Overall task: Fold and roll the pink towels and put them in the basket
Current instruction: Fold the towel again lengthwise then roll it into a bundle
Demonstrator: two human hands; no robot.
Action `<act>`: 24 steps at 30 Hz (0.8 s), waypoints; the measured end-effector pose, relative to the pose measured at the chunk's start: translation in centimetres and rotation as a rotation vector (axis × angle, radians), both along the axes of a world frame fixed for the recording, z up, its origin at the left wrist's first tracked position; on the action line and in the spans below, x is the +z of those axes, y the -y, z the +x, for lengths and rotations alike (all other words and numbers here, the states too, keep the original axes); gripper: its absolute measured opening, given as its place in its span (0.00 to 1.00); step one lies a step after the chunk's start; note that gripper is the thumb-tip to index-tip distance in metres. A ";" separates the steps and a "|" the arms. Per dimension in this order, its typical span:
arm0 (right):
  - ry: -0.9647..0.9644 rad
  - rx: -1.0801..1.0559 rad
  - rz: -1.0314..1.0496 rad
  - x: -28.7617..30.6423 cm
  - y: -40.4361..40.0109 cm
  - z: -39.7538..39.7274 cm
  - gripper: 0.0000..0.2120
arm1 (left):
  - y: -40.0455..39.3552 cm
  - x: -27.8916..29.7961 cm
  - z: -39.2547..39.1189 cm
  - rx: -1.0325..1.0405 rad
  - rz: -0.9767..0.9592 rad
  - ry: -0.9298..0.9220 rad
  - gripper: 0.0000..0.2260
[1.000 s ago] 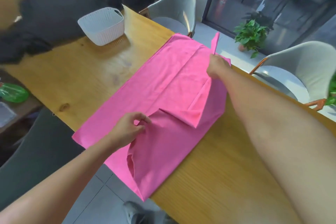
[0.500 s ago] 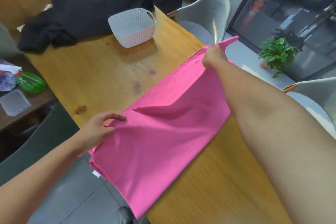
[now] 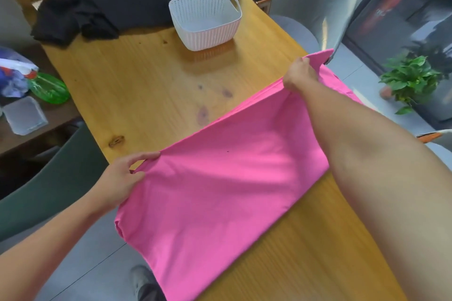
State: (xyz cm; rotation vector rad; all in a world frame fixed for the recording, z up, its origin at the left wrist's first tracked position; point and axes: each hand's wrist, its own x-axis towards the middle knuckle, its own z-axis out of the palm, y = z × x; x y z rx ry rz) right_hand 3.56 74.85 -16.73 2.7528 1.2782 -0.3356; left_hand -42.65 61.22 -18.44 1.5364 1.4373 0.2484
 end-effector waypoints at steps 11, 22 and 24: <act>-0.232 0.026 0.074 -4.5 0.5 -1.4 0.28 | -1.0 -4.5 -2.1 0.038 0.113 -0.288 0.15; -0.084 0.407 0.162 -7.2 5.4 -10.5 0.20 | -0.3 -4.7 -6.6 0.086 -0.069 -0.344 0.09; -0.082 0.438 0.171 -7.3 6.8 -13.0 0.20 | -0.2 -5.2 -7.1 0.123 -0.096 -0.306 0.09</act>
